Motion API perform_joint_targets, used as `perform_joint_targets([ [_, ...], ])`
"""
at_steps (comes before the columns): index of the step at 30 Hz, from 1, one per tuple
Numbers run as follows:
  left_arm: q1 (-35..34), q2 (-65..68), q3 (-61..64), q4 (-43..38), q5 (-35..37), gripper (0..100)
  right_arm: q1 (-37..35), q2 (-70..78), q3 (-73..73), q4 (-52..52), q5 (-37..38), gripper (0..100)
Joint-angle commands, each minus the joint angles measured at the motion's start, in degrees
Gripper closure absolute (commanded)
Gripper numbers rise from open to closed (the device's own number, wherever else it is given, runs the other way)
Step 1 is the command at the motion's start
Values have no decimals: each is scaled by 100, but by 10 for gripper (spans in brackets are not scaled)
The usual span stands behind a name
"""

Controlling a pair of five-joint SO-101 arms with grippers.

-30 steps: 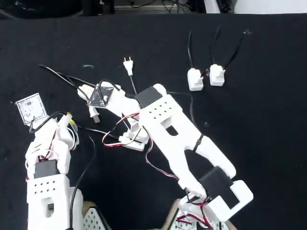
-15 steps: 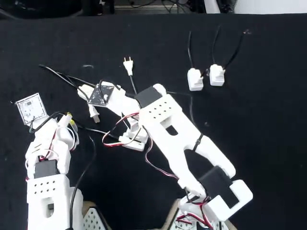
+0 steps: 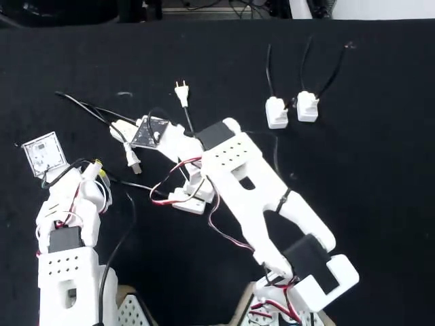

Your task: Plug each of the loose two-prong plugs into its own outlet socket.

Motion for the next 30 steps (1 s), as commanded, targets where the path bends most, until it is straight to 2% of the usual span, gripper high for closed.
perform_joint_targets([
  [1, -40, -44, -136, -70, 9, 887, 53, -13, -40, -88, -26, 988],
  [11, -40, -44, -136, -70, 9, 887, 35, -13, -48, -88, -343, 988],
  [30, -48, -44, -136, -70, 9, 887, 26, -13, -48, -44, -492, 988],
])
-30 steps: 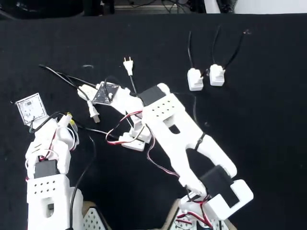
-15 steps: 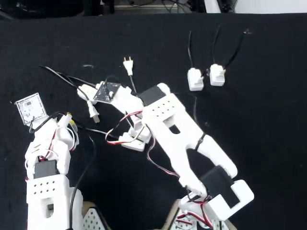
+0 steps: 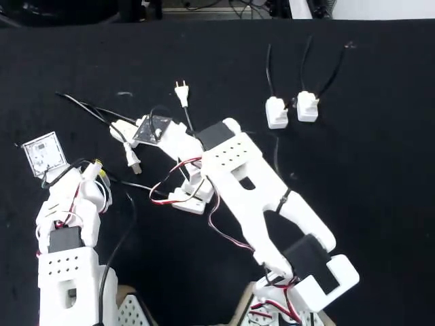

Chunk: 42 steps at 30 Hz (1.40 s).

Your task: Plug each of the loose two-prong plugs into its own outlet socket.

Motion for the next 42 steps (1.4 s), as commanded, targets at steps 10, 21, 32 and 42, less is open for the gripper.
perform_joint_targets([
  [10, -48, -44, -136, -70, 9, 887, 18, -31, -57, -44, -26, 988],
  [21, -48, -44, -145, -70, 9, 887, 18, -57, -75, 26, -53, 988],
  [32, -48, -44, -145, -70, 9, 887, -185, -66, -84, 35, -149, 988],
  [42, -48, -44, -145, -70, 9, 887, -185, -13, -48, 9, 211, 988],
])
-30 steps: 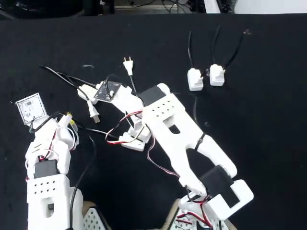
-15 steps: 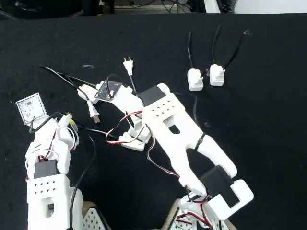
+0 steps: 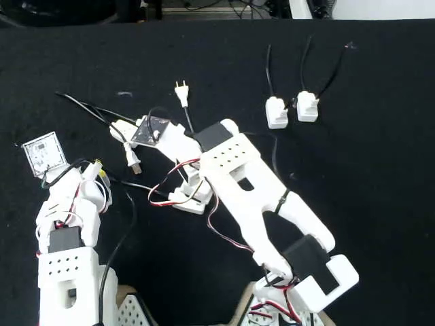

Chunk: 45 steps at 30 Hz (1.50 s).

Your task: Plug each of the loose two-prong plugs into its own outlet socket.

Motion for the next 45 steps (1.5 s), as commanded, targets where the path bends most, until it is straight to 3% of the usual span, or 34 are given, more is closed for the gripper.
perform_joint_targets([
  [1, -48, -44, -145, -70, 18, 887, -105, -13, -48, -35, 149, 988],
  [32, -48, -44, -145, -70, 18, 887, -360, -66, 198, -202, 132, 988],
  [45, -48, -44, -154, -70, 18, 887, 149, -66, 567, -360, 149, 988],
])
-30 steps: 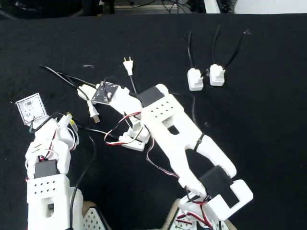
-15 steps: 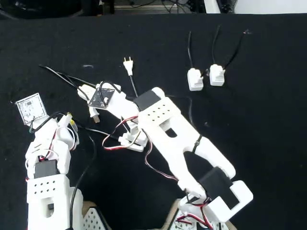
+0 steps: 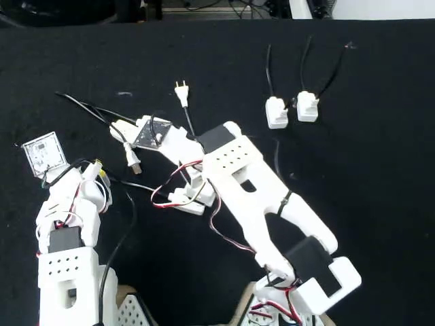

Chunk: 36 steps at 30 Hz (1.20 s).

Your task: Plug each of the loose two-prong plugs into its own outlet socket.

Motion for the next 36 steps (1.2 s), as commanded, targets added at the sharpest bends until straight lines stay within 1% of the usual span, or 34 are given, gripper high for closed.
perform_joint_targets([
  [1, -48, -44, -154, -70, 18, 887, 70, -31, 321, -290, 26, 988],
  [5, -48, -44, -154, -70, 18, 887, 44, -31, 629, -668, 18, 988],
  [11, -48, -44, -154, -70, 18, 887, -62, 22, 637, -985, 26, 988],
  [15, -48, -44, -154, -70, 18, 887, -202, 31, 664, -967, 26, 988],
  [26, -57, -44, -163, -70, 18, 887, -193, -22, 646, -949, 0, 987],
  [29, -57, -44, -163, -70, 18, 887, -193, -40, 382, -598, 0, 985],
  [31, -57, -44, -171, -70, 18, 887, -211, -48, 84, -255, 0, 960],
  [34, -57, -44, -171, -70, 0, 887, -334, -48, -330, 44, -229, 864],
  [36, -119, -44, -189, -62, -9, 887, -510, -48, -497, 88, -237, 805],
])
